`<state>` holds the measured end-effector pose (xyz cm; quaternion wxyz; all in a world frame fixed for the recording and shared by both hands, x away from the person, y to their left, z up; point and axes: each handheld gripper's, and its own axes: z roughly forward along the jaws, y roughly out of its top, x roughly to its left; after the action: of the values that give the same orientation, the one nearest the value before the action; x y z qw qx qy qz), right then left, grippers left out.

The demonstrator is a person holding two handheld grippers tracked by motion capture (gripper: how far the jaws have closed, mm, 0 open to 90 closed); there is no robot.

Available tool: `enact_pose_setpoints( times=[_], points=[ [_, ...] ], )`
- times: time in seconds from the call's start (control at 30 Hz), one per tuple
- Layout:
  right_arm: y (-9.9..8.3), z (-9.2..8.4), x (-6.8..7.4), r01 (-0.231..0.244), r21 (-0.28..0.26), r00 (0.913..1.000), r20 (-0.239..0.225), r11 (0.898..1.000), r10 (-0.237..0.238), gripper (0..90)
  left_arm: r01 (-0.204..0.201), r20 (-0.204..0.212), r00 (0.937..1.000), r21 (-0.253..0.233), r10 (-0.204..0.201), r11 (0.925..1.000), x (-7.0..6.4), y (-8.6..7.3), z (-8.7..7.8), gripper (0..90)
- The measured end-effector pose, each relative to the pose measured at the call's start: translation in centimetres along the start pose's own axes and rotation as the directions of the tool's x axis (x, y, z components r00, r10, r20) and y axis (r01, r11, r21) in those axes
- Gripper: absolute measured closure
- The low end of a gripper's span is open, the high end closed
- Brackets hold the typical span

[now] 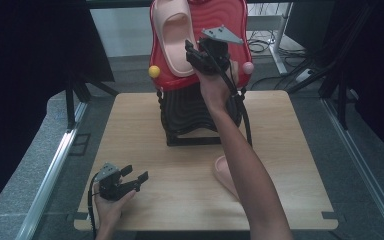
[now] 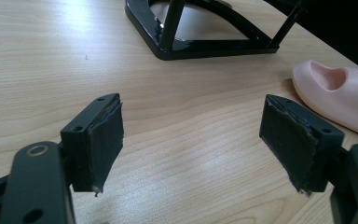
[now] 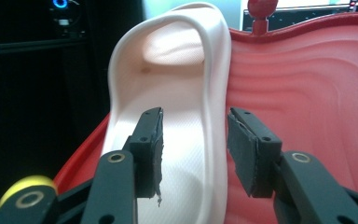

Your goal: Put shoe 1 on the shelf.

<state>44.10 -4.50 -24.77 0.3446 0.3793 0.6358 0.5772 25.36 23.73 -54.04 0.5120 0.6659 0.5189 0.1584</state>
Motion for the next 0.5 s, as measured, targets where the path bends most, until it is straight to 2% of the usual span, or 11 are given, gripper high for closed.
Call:
enact_pose_setpoints(
  times=[0.2, 0.23, 0.3, 0.5],
  points=[
    [-1.2, -2.6, 0.4, 0.028, -0.01, 0.9987, -0.042, 1.0, -0.028, 53.4, 0.003, -0.006, 1.0, -0.001, -0.003, 1.0, -0.1, 0.0, 0.0, 21.8],
    [-1.8, -3.6, 0.4, 0.038, -0.007, 0.9974, -0.062, 0.999, -0.038, 53.1, 0.003, -0.005, 1.0, -0.002, -0.003, 1.0, -0.1, 0.0, 0.0, 21.8],
    [-2.0, -3.9, 0.4, 0.037, -0.003, 0.997, -0.068, 0.999, -0.037, 53.0, 0.003, -0.005, 1.0, -0.002, -0.003, 1.0, -0.1, 0.0, 0.0, 21.8],
    [-3.3, -6.7, 0.1, 0.055, 0.02, 0.9918, -0.116, 0.998, -0.052, 52.9, 0.002, 0.0, 1.0, -0.001, -0.002, 1.0, -0.2, 0.0, 0.0, 21.8]
  ],
)
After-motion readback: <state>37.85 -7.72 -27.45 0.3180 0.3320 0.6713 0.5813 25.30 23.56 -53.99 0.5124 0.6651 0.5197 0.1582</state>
